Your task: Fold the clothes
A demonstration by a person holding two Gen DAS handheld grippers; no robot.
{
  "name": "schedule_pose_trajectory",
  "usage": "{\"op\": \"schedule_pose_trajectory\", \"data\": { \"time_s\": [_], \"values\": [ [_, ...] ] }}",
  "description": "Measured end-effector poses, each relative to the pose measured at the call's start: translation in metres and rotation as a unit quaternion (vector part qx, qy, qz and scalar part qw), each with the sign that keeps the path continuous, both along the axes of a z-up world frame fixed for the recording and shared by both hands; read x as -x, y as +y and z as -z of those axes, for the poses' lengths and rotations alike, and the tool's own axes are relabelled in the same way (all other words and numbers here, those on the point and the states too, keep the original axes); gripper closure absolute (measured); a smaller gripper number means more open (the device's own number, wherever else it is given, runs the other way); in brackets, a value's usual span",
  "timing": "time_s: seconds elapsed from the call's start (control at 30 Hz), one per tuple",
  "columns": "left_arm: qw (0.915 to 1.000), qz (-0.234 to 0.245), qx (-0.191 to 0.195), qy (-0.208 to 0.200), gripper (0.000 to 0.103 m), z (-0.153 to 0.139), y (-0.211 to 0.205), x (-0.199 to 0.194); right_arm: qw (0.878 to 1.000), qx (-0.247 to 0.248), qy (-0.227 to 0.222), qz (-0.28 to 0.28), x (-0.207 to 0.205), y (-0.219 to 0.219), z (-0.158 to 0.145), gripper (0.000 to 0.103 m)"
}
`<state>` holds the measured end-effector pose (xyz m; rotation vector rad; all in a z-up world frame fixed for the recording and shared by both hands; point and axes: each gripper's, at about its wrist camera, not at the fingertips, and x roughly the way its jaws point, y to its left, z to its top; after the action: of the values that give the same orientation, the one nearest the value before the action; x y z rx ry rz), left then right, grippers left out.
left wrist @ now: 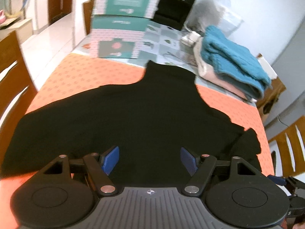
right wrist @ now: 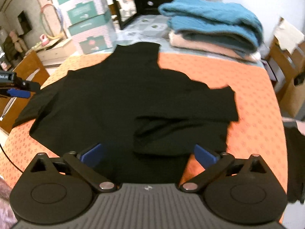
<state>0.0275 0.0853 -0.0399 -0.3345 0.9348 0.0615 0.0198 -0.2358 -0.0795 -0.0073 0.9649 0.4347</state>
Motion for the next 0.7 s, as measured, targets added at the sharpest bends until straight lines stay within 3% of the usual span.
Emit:
{"op": "schedule_pose_trajectory", "data": {
  "time_s": [0.4, 0.53, 0.7],
  "values": [
    [0.9927, 0.119, -0.016, -0.002, 0.028, -0.003, -0.083, -0.046, 0.997, -0.014, 0.026, 0.068, 0.020, -0.047, 0.018, 0.000],
    [0.9844, 0.174, -0.025, 0.003, 0.028, 0.005, -0.120, -0.057, 0.996, -0.017, 0.028, 0.089, 0.023, -0.060, 0.024, 0.000],
    [0.9659, 0.255, -0.043, 0.010, 0.028, 0.019, -0.174, -0.069, 0.993, -0.018, 0.034, 0.110, 0.027, -0.078, 0.033, 0.000]
  ]
}}
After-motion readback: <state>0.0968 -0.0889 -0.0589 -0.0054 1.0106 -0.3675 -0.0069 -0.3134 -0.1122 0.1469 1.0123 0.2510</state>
